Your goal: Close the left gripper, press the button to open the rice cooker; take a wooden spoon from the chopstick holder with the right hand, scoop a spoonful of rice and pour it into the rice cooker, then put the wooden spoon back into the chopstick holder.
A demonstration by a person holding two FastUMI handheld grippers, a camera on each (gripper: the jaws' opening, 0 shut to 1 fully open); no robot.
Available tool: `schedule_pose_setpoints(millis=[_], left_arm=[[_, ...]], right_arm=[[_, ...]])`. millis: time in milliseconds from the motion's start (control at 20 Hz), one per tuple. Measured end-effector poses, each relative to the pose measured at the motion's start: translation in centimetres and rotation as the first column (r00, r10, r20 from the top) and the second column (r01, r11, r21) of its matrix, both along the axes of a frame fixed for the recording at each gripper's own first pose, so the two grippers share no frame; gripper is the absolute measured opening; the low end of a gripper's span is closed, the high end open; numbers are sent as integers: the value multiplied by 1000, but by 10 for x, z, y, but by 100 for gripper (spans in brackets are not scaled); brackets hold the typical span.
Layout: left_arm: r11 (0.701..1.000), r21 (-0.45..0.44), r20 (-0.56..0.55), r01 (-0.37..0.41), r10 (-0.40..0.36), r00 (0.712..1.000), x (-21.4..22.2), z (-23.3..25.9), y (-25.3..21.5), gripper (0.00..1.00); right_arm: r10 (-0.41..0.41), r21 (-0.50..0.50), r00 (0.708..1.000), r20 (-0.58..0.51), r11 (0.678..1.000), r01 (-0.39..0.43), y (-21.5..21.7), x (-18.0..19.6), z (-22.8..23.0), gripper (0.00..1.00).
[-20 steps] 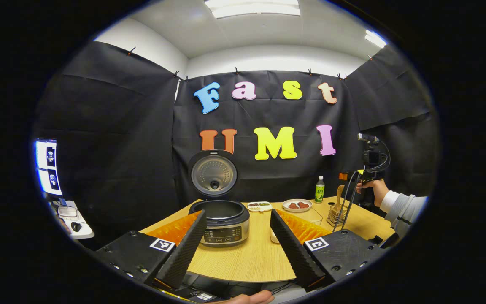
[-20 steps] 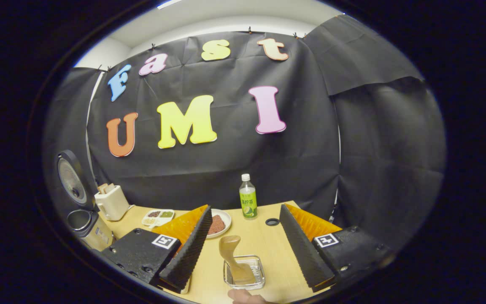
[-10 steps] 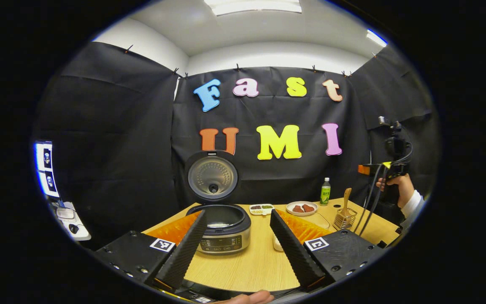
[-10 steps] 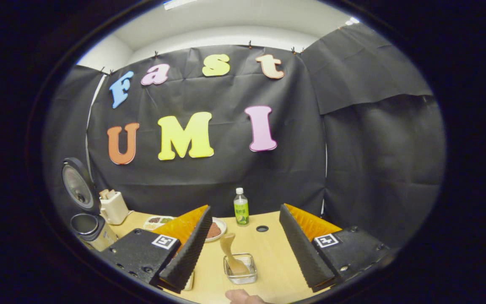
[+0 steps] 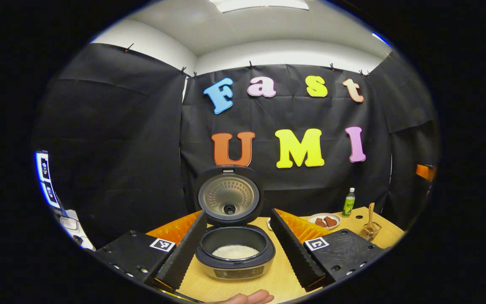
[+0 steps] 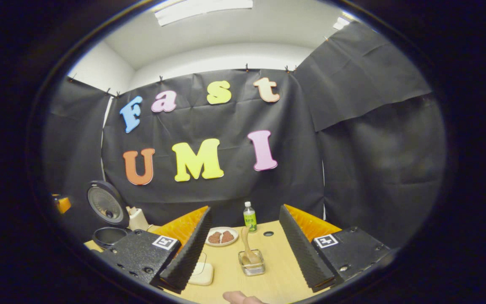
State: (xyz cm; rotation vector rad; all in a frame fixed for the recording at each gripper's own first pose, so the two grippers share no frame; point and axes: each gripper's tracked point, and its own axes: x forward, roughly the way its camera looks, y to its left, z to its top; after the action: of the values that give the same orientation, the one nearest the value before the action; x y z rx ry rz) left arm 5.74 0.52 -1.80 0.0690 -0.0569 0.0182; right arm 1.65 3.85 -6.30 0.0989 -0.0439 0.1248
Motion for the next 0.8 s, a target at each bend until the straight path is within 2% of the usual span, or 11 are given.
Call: schedule_pose_setpoints(millis=[150, 200, 300, 400, 650, 800], left_arm=[[1000, -27, 30, 7, -6, 1000, 29, 29, 7, 96], [999, -24, 43, 28, -27, 999, 39, 38, 5, 96], [995, -12, 70, 99, -98, 993, 60, 56, -7, 94], [992, -22, 79, 124, -122, 989, 86, 66, -12, 94], [1000, 24, 51, 10, -12, 999, 146, 74, 10, 94], [1000, -3, 69, -4, 4, 998, 176, 86, 13, 94]], right_arm=[[46, -38, 999, 20, 998, -45, 4, -24, 3, 100], [39, -63, 999, 28, 997, -37, 1, -28, 4, 98], [71, -81, 997, 16, 994, -69, 10, -39, -1, 100], [127, -44, 992, 12, 991, -127, 21, -53, -5, 100], [132, -21, 990, 55, 991, -131, 5, -60, -4, 100], [125, -15, 990, 66, 992, -124, -4, -56, -4, 100]])
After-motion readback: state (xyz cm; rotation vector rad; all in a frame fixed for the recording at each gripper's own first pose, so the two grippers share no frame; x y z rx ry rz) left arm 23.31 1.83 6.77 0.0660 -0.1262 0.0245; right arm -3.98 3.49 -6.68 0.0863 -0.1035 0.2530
